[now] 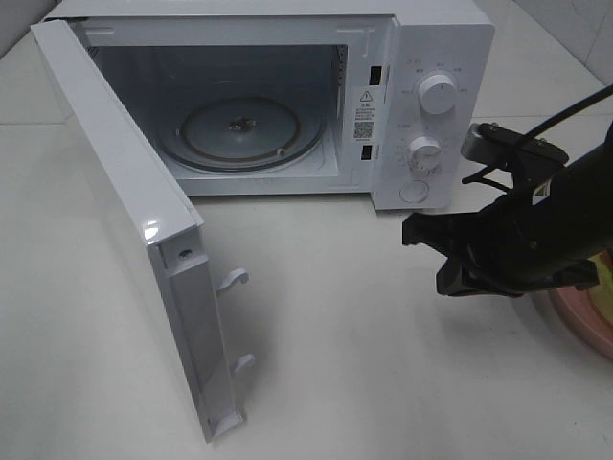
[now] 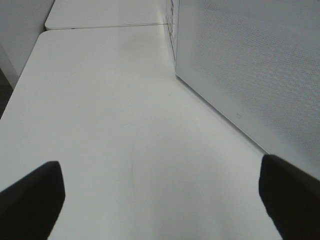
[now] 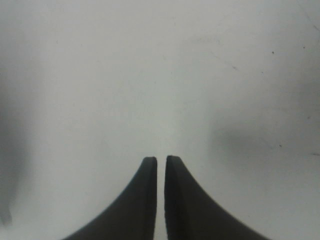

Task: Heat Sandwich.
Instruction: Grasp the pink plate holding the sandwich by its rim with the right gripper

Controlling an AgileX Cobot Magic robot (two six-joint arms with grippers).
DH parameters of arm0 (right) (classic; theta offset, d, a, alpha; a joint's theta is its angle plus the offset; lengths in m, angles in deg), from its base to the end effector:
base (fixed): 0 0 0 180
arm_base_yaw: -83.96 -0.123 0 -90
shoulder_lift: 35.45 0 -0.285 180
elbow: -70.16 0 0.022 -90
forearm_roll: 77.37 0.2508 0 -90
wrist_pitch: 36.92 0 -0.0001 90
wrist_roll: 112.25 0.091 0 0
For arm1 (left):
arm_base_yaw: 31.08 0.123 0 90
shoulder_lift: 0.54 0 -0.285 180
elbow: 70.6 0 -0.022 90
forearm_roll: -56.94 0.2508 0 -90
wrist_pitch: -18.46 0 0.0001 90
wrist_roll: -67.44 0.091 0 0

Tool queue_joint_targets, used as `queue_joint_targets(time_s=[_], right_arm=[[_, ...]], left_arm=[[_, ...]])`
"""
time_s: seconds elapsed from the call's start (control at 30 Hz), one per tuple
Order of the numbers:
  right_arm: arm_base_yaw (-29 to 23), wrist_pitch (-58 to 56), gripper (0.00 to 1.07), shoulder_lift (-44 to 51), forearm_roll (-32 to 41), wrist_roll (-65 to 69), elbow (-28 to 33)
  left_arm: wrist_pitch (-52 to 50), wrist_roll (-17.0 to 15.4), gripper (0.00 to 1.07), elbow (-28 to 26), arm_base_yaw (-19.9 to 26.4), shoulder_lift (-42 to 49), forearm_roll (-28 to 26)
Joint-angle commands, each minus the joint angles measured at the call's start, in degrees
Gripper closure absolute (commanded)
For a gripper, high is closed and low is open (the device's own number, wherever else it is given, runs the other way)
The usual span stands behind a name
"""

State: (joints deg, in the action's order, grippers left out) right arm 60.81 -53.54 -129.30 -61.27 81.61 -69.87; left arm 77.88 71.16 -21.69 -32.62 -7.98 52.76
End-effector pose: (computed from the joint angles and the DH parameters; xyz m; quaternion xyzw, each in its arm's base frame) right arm 0.2370 0.1092 0.1711 0.0416 0.9639 0.1494 0.2164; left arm -0.0044 -0.0056 0.2777 0.0398 0.8455 -0.0263 0.5319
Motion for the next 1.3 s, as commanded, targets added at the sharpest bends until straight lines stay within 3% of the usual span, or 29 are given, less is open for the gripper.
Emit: queue_joint_targets(time_s=[0.03,0.2,0.47,0.7,0.77,0.8,0.9,0.93,1.1,1.3], right_arm=[[0.2,-4.5,0.97,1.4,-3.1,-4.2,-0.3],[0.2,-10.9,0.94,4.0,-11.3,-4.5,-0.3],[0.2,-16.4,0.90,6.0,-16.6,-4.6,-0.3],[0.5,-23.4,0.68,6.4,-17.7,-5.4,-3.7],[0.5,-25.1,0.55,6.4,-17.7,-7.0,-5.8],[0.5,-25.1,0.55,6.4,-17.7,-7.0,-5.8],[0.5,-25.8,0.40,6.4,-17.8,-9.2,-7.9],[0.5,-25.7,0.32,6.4,-17.8,-10.6,-8.8],[1.9,-24.6,0.19,6.3,-17.8,-11.7,-9.2],[5.5,-24.9,0.20,6.0,-17.8,-11.3,-9.3]], left_arm=[[-0.5,0.1,0.05,0.0,0.2,1.4,-0.1],[-0.5,0.1,0.05,0.0,0.2,1.4,-0.1],[-0.5,0.1,0.05,0.0,0.2,1.4,-0.1],[-0.5,0.1,0.05,0.0,0.2,1.4,-0.1],[-0.5,0.1,0.05,0.0,0.2,1.4,-0.1],[-0.5,0.1,0.05,0.0,0.2,1.4,-0.1],[-0.5,0.1,0.05,0.0,0.2,1.4,-0.1],[-0.5,0.1,0.05,0.0,0.2,1.4,-0.1],[-0.5,0.1,0.05,0.0,0.2,1.4,-0.1],[-0.5,0.1,0.05,0.0,0.2,1.4,-0.1]])
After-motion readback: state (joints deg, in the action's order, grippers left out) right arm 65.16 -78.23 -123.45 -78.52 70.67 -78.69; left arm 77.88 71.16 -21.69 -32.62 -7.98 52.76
